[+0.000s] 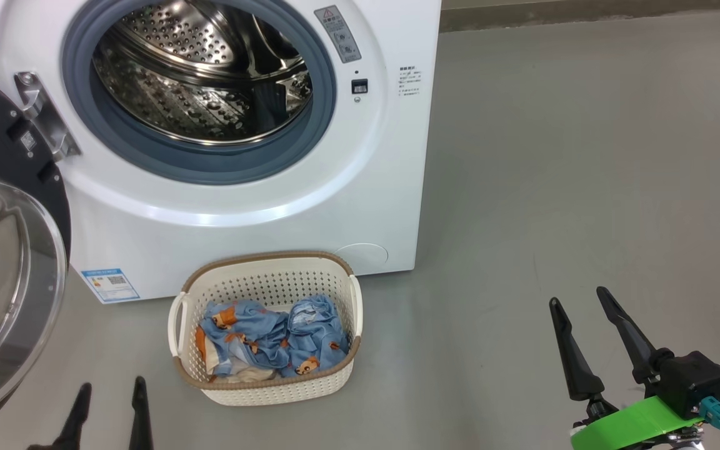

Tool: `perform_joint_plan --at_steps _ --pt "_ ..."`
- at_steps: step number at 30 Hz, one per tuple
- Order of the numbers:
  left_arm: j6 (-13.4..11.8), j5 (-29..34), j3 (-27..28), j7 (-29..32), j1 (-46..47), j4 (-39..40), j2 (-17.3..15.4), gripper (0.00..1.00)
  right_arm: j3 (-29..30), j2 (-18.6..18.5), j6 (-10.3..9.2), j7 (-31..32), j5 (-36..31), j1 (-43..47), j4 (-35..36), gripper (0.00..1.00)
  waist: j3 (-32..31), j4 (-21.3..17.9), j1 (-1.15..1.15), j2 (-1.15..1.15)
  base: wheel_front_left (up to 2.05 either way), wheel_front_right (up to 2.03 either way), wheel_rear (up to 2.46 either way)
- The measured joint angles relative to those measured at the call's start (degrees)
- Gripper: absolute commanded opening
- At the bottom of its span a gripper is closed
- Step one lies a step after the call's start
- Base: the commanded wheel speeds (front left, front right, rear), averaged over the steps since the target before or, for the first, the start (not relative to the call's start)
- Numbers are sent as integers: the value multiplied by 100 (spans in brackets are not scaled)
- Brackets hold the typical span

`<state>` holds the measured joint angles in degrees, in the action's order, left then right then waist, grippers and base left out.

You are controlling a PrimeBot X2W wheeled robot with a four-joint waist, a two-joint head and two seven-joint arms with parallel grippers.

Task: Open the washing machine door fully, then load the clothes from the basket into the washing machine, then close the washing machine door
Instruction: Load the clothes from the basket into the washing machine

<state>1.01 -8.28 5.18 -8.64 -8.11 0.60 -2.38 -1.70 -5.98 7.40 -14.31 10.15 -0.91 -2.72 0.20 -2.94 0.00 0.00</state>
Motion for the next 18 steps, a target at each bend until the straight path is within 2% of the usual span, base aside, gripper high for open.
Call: perform_joint_plan --at_steps 18 --pt "-126 -12 -127 -122 -127 -124 -56 100 41 26 0 0 -8 65 -60 100 14 62 0 0 0 0 0"
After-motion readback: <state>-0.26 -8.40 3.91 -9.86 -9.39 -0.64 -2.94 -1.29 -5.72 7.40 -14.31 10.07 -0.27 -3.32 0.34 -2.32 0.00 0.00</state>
